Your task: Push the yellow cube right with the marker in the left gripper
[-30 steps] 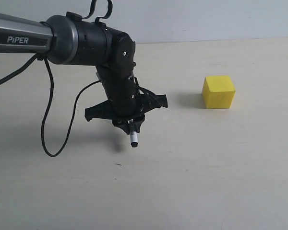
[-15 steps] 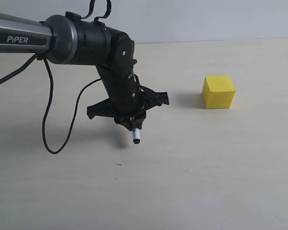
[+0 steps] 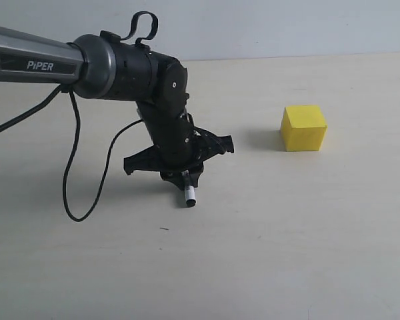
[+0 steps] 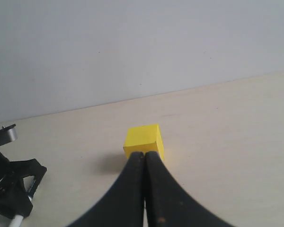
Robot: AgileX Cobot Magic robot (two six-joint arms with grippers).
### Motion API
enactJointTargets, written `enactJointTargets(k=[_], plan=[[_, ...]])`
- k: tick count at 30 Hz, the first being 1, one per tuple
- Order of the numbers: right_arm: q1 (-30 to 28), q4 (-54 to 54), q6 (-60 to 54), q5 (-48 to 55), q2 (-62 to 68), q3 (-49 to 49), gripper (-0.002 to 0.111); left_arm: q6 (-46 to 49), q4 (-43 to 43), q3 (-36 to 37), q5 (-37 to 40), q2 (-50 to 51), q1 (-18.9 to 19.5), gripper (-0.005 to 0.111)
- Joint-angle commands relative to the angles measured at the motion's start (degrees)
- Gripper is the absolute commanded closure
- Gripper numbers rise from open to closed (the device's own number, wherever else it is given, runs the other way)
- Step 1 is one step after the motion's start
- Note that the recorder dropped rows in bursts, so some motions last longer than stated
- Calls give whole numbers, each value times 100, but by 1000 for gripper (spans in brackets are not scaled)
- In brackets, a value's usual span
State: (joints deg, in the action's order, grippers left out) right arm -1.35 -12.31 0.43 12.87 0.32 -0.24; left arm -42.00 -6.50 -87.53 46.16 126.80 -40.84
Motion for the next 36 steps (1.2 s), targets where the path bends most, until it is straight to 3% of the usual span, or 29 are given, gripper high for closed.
enactJointTargets(k=[1,5,7,18,24,29,35,36], plan=[[1,3,-43,-34,-5,24,108,-39,-125,25,-9,45,33,80],[1,3,-43,-34,-5,24,108,-39,-138,25,-6,34,33,60],[1,3,-43,-34,-5,24,108,-39,-138,25,29,25,33,56],[1,3,-43,-34,-5,24,108,571,-79,25,287,-497,33,55],[1,3,-43,-34,-5,24,108,1841,-79,25,240,-1271,33,56],[1,3,-43,-34,-5,24,108,2882,-79,25,392,-1787,22,71],[1,3,-43,-34,-5,24,108,3463,-92,142,402,-2283,22,107],[1,3,-43,-34,-5,24,108,3429,-101,290,142,-2429,22,107]])
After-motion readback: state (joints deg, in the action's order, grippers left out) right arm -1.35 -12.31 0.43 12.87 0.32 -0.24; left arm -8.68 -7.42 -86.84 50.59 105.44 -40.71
